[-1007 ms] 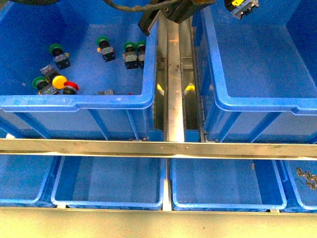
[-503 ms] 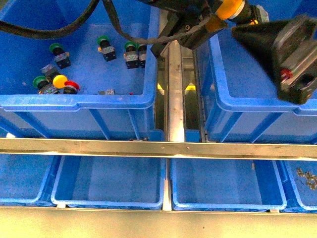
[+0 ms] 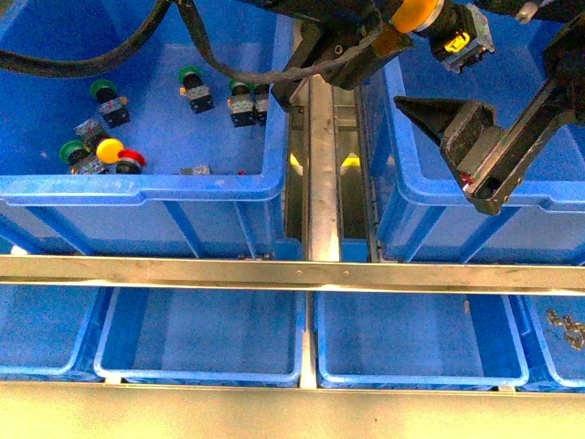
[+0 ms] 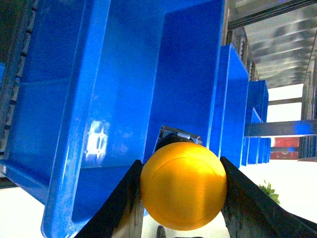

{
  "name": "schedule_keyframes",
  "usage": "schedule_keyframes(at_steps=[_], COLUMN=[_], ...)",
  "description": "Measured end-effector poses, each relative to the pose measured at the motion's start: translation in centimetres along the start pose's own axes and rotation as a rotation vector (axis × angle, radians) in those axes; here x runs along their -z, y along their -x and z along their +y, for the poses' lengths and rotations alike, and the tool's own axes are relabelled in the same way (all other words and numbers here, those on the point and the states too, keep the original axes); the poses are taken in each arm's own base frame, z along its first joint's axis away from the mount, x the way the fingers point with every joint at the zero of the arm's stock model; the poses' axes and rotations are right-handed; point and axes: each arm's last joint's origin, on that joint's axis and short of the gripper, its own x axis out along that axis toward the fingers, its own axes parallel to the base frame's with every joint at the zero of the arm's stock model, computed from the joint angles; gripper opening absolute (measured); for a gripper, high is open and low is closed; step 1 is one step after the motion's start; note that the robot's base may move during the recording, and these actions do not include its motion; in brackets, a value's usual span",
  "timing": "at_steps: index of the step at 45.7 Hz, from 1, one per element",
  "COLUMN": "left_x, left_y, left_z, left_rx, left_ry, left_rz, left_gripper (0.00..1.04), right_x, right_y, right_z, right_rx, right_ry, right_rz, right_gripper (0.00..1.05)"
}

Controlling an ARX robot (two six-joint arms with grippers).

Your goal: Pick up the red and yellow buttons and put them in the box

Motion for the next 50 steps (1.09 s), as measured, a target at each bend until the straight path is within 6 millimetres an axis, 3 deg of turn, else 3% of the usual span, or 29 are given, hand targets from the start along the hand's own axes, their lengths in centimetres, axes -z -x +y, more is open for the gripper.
schedule_keyframes(at_steps=[14, 32, 36, 45, 50], left_x=[-0.4, -0.7, -0.7, -0.8, -0.8], left_y=[0.3, 0.4, 0.4, 0.5, 0.5], left_z=[0.3, 0.4, 0.4, 0.4, 0.4], left_rx=[-0.006, -0.001, -0.001, 0.001, 0.001], left_ry=[0.006, 0.009, 0.009, 0.013, 0.015], left_rz=[-0.01, -0.006, -0.005, -0.009, -0.01], left_gripper=[0.35, 0.35, 0.35, 0.35, 0.35], right_x=[1.4, 1.7, 1.7, 1.7, 1.7], right_y=[-2.2, -3.1, -3.2, -3.4, -3.5], right_z=[-1.7, -2.1, -2.2, -2.2, -2.3], right_rx=[0.074, 0.082, 0.088, 0.086, 0.086], right_ry=[0.032, 0.049, 0.05, 0.054, 0.054], right_rz=[0.024, 0.031, 0.032, 0.028, 0.027], right_gripper=[0.97, 0.95, 0.87, 0.49, 0.44])
